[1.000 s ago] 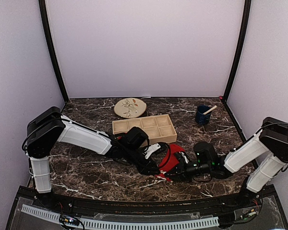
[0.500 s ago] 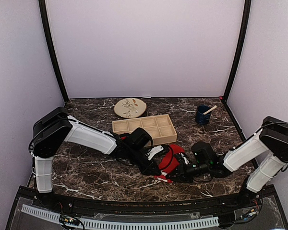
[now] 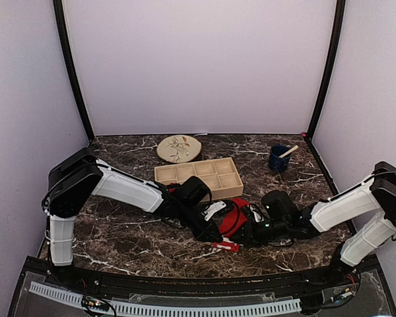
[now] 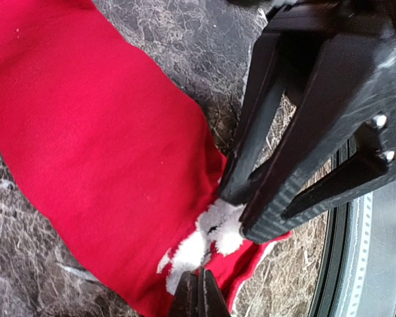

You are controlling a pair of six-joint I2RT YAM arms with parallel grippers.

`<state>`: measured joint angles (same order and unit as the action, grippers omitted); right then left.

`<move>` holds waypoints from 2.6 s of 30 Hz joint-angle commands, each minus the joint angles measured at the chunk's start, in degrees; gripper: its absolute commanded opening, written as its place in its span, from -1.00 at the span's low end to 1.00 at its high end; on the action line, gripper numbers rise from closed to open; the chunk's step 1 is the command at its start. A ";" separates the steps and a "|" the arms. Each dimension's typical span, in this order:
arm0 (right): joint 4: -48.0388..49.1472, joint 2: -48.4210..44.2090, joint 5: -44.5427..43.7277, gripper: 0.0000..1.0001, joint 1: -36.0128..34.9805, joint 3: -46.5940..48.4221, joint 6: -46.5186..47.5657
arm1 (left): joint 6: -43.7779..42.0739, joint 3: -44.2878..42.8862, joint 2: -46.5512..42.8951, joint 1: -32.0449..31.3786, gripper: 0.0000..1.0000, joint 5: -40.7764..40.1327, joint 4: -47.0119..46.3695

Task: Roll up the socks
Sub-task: Roll the sock at the center of the board.

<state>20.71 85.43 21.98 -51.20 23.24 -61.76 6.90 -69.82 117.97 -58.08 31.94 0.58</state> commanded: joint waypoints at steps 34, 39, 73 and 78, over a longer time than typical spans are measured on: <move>-35.14 -2.81 -55.89 -0.18 -32.02 16.23 25.08 | -0.47 -5.90 5.35 0.26 -1.00 1.54 10.23; -36.34 1.59 -57.76 -0.11 -34.08 19.52 29.48 | -1.72 -7.02 5.77 1.57 -1.00 3.53 12.51; -42.69 13.52 -59.61 -0.12 -33.92 26.73 42.99 | -8.65 -11.84 8.43 4.12 -1.00 12.79 21.64; -42.24 13.95 -58.90 -0.18 -33.79 26.68 44.74 | -8.72 -12.17 8.77 4.12 -1.00 13.23 21.83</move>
<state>-21.04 98.15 -37.10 -84.99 49.12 -18.87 -0.54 -81.54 125.25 -54.08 45.52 18.70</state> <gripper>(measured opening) 0.422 0.009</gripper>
